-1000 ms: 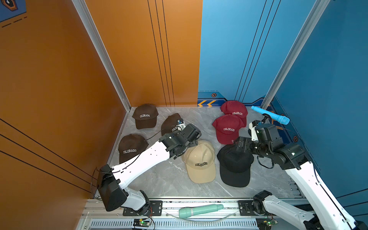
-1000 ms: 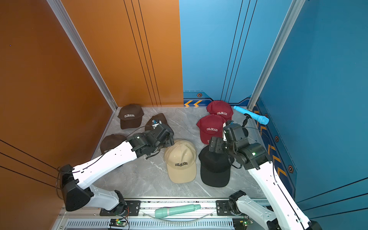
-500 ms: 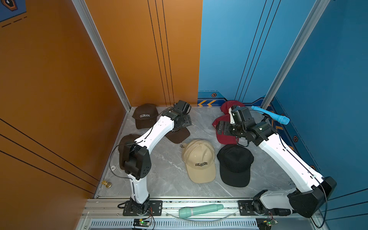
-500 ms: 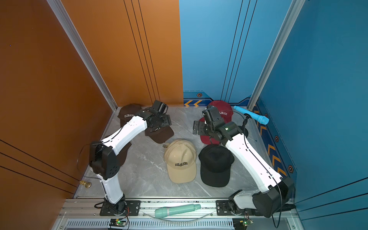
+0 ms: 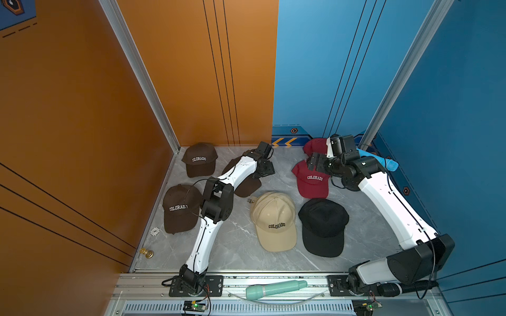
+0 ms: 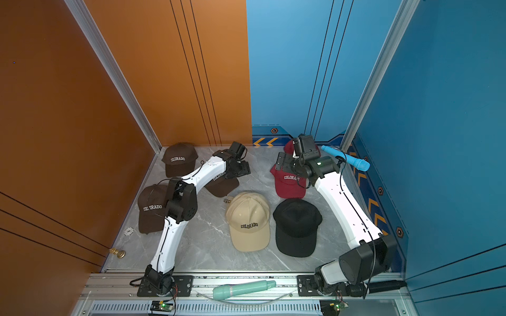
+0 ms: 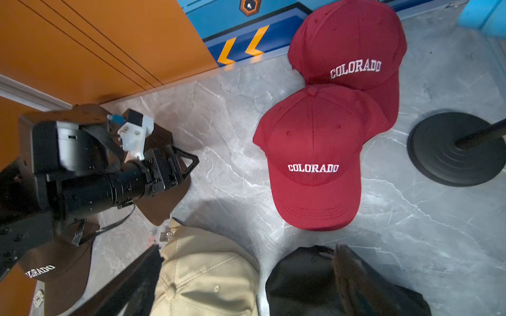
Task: Stack the baseball caps by color
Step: Adjust the baseball cap at the center of the board.
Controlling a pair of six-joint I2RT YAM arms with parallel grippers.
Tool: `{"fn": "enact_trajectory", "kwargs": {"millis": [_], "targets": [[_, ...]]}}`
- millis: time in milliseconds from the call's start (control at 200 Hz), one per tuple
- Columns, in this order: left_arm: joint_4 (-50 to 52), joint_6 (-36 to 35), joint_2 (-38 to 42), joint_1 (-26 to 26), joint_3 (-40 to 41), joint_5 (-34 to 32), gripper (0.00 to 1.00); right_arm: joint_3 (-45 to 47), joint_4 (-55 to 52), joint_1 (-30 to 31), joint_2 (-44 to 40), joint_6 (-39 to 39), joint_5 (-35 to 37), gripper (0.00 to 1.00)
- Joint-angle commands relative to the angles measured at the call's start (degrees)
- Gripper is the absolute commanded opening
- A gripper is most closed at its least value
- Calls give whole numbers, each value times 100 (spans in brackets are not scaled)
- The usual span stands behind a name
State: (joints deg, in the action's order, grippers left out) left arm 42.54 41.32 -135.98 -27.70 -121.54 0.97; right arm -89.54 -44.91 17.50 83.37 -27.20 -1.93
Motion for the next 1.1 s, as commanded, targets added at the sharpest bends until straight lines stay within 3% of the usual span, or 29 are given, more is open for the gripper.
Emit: {"fn": "enact_trajectory", "kwargs": {"millis": [0, 471, 1096], "targets": [[138, 105, 53, -10, 124, -60, 73, -84, -27, -138, 3, 217, -398, 100], [140, -148, 643, 341, 1159, -391, 72, 389, 131, -395, -207, 198, -556, 100], [136, -274, 1608, 393, 2523, -675, 72, 485, 272, -358, -240, 103, -597, 100]]}}
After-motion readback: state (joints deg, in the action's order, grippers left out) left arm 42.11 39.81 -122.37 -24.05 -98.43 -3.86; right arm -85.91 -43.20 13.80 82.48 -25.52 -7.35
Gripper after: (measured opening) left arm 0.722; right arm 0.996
